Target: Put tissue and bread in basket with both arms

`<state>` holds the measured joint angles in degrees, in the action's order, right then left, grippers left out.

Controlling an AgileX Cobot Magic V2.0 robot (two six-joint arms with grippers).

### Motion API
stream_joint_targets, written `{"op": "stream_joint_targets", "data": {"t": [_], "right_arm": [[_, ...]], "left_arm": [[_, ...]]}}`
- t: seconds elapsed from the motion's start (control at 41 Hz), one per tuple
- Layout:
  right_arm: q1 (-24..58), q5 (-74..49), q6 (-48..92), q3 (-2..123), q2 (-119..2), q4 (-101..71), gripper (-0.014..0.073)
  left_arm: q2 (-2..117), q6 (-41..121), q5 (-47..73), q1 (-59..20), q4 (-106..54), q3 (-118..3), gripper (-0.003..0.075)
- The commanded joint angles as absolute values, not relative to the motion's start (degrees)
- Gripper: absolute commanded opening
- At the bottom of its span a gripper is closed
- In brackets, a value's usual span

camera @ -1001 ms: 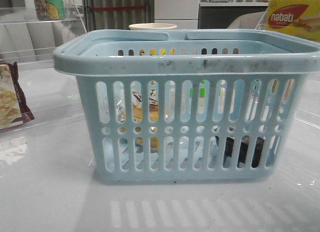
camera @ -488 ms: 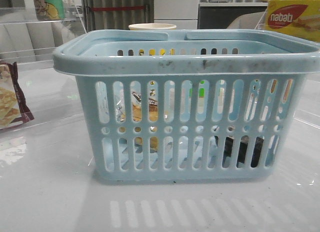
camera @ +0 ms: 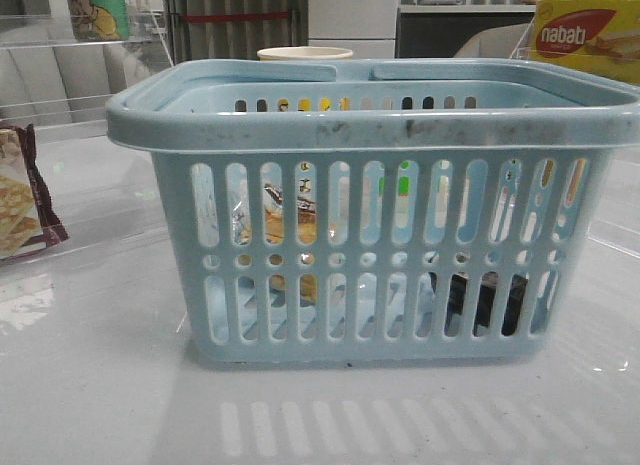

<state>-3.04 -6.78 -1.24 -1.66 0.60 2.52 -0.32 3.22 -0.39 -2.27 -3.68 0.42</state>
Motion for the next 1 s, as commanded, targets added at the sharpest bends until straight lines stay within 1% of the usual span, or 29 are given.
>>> {"op": "stream_joint_targets", "data": {"t": [0.0, 0.22, 0.342, 0.513, 0.977], "right_arm": [[-3.1, 2.0, -1.3, -1.7, 1.7, 3.4, 0.0057], [-3.1, 7.4, -1.4, -1.7, 1.7, 3.4, 0.0057], [-3.1, 8.5, -1.7, -1.7, 1.7, 3.4, 0.0057], [-3.0, 8.0, -5.7, -1.7, 1.7, 3.4, 0.0057], [-3.0, 5.5, -5.7, -1.7, 1.7, 3.8, 0.0057]], "left_arm": [[-1.4, 3.3, -5.5, -2.6, -4.2, 0.4, 0.0091], [-1.4, 3.3, -5.5, -2.6, -4.2, 0.4, 0.0091], [-1.4, 3.3, -5.5, -2.6, -4.2, 0.4, 0.0091], [-1.4, 3.3, -5.5, -2.6, -4.2, 0.4, 0.0091], [-1.4, 3.3, -5.5, -2.6, -4.2, 0.4, 0.0091]]}}
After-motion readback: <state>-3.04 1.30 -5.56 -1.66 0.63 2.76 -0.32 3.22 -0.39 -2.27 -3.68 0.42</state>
